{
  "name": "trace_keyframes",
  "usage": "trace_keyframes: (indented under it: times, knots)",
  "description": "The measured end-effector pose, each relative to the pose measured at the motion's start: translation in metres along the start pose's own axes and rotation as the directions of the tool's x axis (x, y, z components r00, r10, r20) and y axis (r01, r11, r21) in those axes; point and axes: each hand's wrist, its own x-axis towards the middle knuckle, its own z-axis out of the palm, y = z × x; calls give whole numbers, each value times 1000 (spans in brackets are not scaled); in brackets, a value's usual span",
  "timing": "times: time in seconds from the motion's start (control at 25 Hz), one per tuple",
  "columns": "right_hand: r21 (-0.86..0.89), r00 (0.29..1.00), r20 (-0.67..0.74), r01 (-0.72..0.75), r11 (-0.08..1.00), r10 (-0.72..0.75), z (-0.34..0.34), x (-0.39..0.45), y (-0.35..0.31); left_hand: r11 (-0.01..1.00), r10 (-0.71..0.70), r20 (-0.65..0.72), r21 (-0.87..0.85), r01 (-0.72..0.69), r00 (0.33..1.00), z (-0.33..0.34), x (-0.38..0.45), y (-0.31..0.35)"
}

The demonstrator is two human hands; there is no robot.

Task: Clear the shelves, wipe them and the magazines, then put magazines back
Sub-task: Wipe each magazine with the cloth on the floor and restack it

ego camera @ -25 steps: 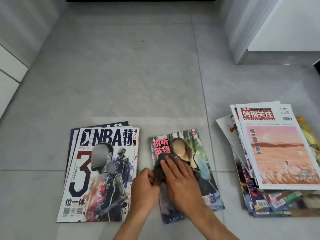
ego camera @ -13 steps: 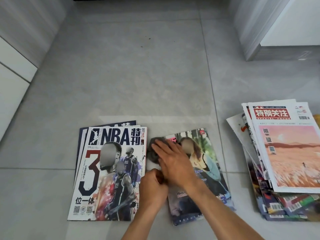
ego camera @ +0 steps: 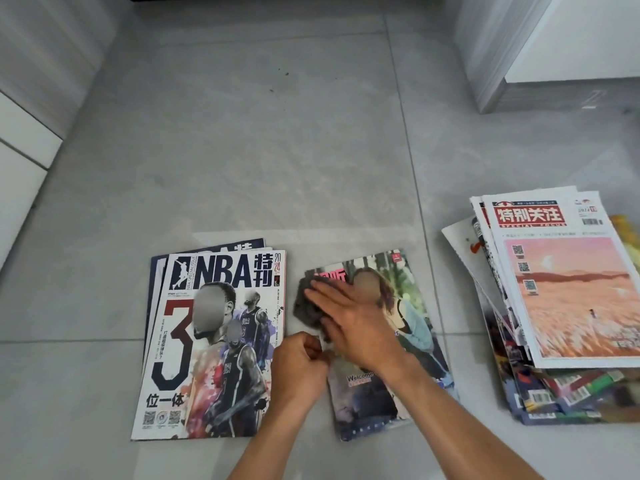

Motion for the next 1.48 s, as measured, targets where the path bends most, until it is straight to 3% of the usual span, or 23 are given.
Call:
trace_keyframes:
  times: [0.08,0.2,0.28,0.36,0.44,0.52,0.6,0.68,0.72,0.8,0.88,0.92,0.96,1.04,1.08,1.12,1.16,1.2,1.28,1.32,1.48]
  knots:
    - [-31,980,-63,-191,981,189,-21,-13,43,999,-7,42,-33,9,999,-1,1,-1]
    - [-61,853,-252,-486,872,457,-38,-30,64,997,-28,119,-66,36,993,-8,5,-2]
    - [-81,866,-223,-474,877,448,-17,-33,21,993,-50,160,-97,66,986,-10,11,-3]
    - [-107,968,-101,-238,965,228,4,-47,-24,991,-47,166,-113,66,985,-10,15,-4]
    - [-115,997,-26,-72,991,70,0,-63,-15,991,-46,160,-120,66,986,-8,16,-6]
    - [-113,982,-52,-184,977,179,-21,-75,23,989,-54,155,-129,74,986,-8,15,-8]
    - [-60,901,-194,-405,912,387,-40,-92,49,990,-52,142,-126,70,988,-7,14,-9]
    - [-69,827,-252,-534,843,503,-30,-105,27,989,-54,132,-127,71,990,-6,14,-11]
    - [-98,856,-223,-496,863,466,-18,-114,3,990,-55,131,-125,72,990,-6,14,-10]
    - [-105,984,-67,-173,979,166,4,-138,-43,990,-60,120,-123,75,991,-4,15,-9]
    - [-38,991,65,122,992,-120,0,-151,-34,988,-65,126,-130,82,990,-3,18,-10]
    - [-37,986,85,145,989,-141,-11,-150,-15,988,-64,136,-132,82,989,-4,17,-9]
    - [-26,995,80,64,998,-61,-21,-149,4,988,-64,143,-127,83,988,-5,17,-9]
    - [25,957,-73,-278,960,279,-41,-144,33,991,-59,144,-114,76,988,-7,15,-10]
    - [38,908,-126,-399,916,400,-40,-143,31,992,-57,138,-104,72,989,-8,15,-11]
    - [26,893,-129,-431,902,431,-34,-143,18,992,-55,136,-102,70,989,-8,14,-11]
    - [-6,931,-82,-358,934,357,-27,-145,1,991,-55,133,-114,71,990,-7,14,-11]
    - [-25,982,-4,-188,982,188,-22,-150,-15,989,-57,137,-128,75,989,-6,14,-10]
    - [9,988,121,93,996,-94,-21,-150,-23,988,-52,141,-137,71,989,-4,16,-9]
    - [41,982,144,113,993,-118,-27,-137,-14,989,-50,140,-133,68,989,-4,16,-8]
    - [136,992,124,-53,989,36,-23,-35,26,985,-49,154,-155,73,987,-4,17,-11]
